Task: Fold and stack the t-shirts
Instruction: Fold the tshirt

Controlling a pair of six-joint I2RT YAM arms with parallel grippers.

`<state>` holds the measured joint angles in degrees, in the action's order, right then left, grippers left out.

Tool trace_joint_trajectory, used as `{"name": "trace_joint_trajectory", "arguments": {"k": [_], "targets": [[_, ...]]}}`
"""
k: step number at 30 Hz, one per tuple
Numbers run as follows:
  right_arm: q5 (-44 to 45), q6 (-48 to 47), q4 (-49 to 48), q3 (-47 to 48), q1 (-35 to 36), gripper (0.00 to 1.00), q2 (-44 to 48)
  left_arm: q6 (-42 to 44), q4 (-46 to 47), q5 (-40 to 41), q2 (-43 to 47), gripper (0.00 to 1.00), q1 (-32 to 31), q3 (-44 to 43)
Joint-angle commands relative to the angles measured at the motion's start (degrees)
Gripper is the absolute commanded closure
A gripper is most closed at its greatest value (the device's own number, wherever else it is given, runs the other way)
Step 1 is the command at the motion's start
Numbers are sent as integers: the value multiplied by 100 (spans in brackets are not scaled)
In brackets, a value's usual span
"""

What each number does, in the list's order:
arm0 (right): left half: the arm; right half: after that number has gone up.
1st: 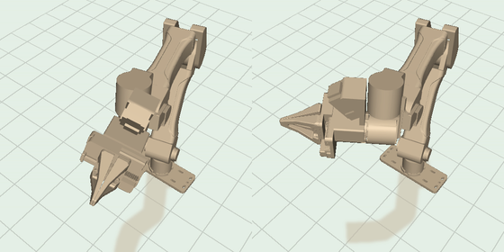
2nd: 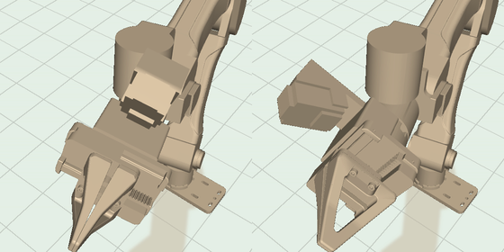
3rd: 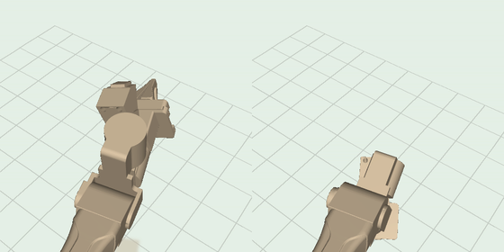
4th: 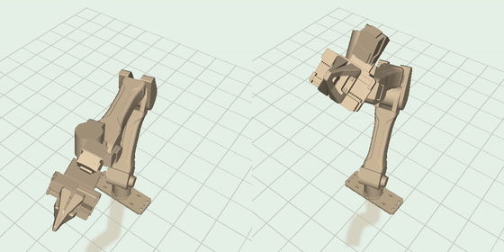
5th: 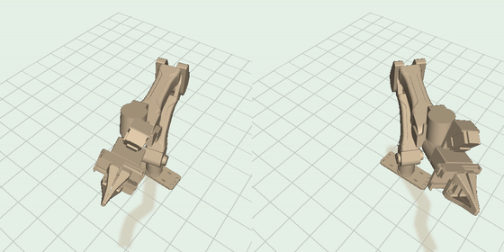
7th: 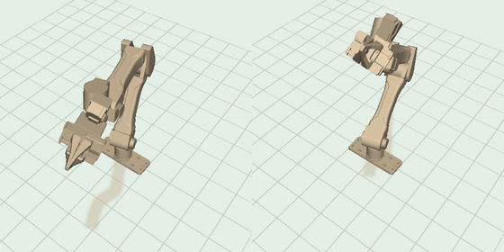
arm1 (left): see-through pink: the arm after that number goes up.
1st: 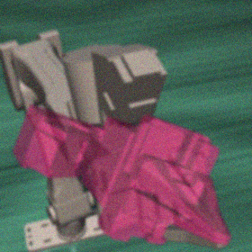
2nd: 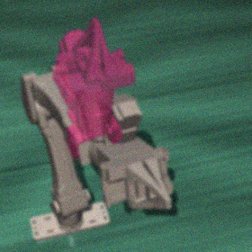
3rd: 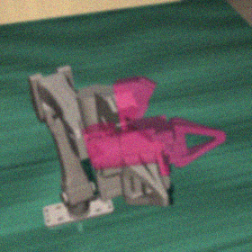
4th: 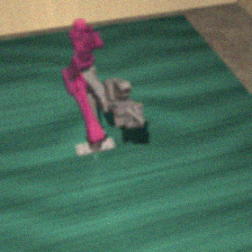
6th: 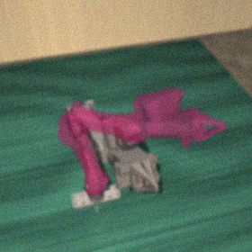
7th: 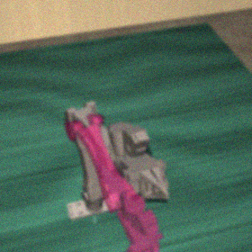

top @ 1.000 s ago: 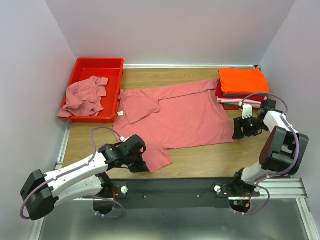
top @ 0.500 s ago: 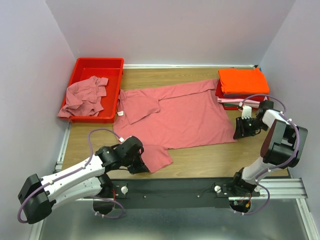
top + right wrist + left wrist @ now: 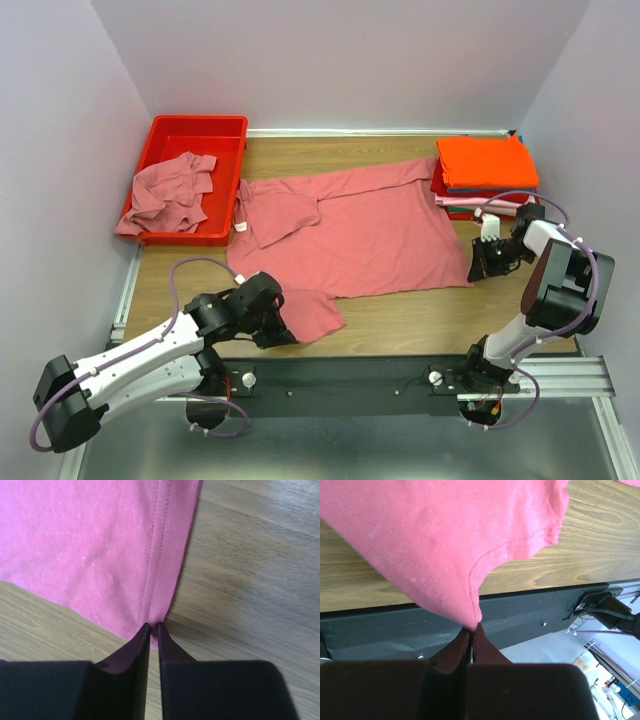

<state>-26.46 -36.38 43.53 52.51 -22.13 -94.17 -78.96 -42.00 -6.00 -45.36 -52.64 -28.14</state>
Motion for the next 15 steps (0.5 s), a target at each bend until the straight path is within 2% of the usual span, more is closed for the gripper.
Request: {"name": "trace_joint_trajectory", "arguments": {"k": [1,2,3,5,7,11,15], "targets": [[-35,-185,323,-118,-19,79,-57,-111,-203,152,124,99,-27,-183],[-26,-176,332,-110,-11,75,-66,-120,-212,160,124,99,-27,-183],[-26,-168,332,-101,-11,66,-40,-120,-221,178,124,99,-27,-183],[-17,-150,332,-83,-11,57,4,-120,-204,169,107,99,-27,-183],[9,-133,332,-74,-2,57,22,-111,-204,187,98,99,-27,-200],[141,-124,314,-127,33,60,-48,-102,-177,187,72,99,-27,-192],[176,-62,288,-180,60,80,-224,-76,-168,187,63,99,-27,-183]]}}
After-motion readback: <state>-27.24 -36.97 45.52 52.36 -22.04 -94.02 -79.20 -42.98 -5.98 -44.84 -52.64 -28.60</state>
